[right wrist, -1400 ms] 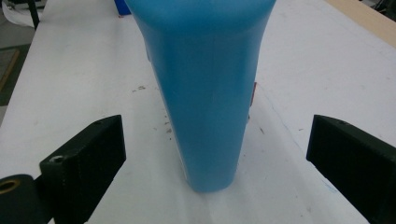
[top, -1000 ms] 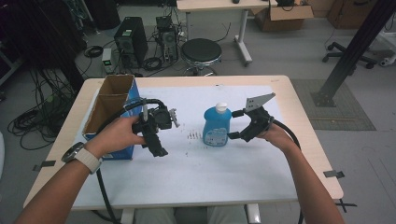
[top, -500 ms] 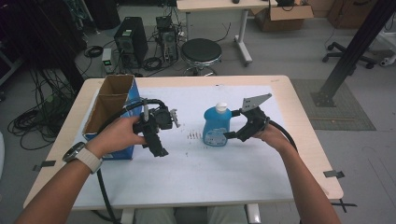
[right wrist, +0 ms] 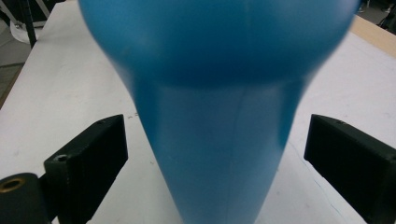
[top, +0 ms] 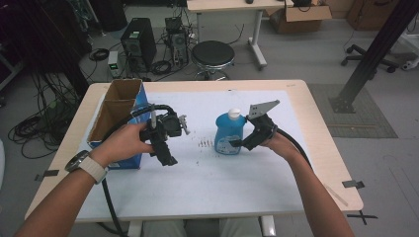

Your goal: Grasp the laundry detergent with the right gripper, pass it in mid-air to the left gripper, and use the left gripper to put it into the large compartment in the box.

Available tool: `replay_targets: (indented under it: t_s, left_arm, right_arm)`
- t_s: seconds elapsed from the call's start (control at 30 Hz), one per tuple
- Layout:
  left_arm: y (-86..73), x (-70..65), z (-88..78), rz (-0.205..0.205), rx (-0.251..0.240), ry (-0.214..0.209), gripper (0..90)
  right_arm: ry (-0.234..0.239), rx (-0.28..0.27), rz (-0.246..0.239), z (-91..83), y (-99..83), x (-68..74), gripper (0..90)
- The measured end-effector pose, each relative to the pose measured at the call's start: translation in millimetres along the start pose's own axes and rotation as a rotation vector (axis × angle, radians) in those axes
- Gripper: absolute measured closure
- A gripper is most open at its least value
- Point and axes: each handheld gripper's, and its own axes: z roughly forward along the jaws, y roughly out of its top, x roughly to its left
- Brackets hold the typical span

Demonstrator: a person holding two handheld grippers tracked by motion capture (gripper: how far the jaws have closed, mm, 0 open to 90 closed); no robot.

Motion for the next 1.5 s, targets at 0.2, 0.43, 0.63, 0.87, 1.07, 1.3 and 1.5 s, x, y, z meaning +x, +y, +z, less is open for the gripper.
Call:
replay_targets:
  t_s: [0.2, 0.43, 0.63, 0.87, 1.07, 1.3, 1.5]
  left_arm:
    - [-0.6, 0.6, -0.2, -0.002, -0.001, 0.001, 5.0]
    - [-0.8, 0.2, -0.9, -0.002, 0.002, 0.002, 5.1]
    - [-1.1, 0.2, -0.6, -0.003, 0.004, 0.000, 5.0]
    - [-1.4, -0.2, -0.8, -0.001, 0.003, 0.002, 5.1]
    - [-0.7, -0.7, -0.6, 0.001, 0.005, 0.001, 5.1]
    - [-0.7, -1.1, 0.0, -0.001, 0.001, 0.001, 5.1]
    - [-1.0, 0.0, 0.0, -0.001, 0.002, 0.002, 5.1]
  right_arm:
    - [-0.001, -0.013, -0.002, 4.8, 0.7, 1.0, 9.0]
    - [0.013, -0.027, 0.000, 6.8, -0.3, 0.4, 19.7]
    - [0.020, -0.027, -0.013, 7.4, 0.7, 0.9, 24.0]
    - [0.030, -0.029, -0.015, 6.2, 0.5, 0.2, 29.0]
    - [0.030, -0.029, -0.027, 6.1, 1.5, 0.4, 33.4]
    - [0.039, -0.032, -0.035, 5.5, 2.1, 0.2, 39.3]
    - [0.037, -0.031, -0.040, 5.4, 2.1, 0.1, 41.2]
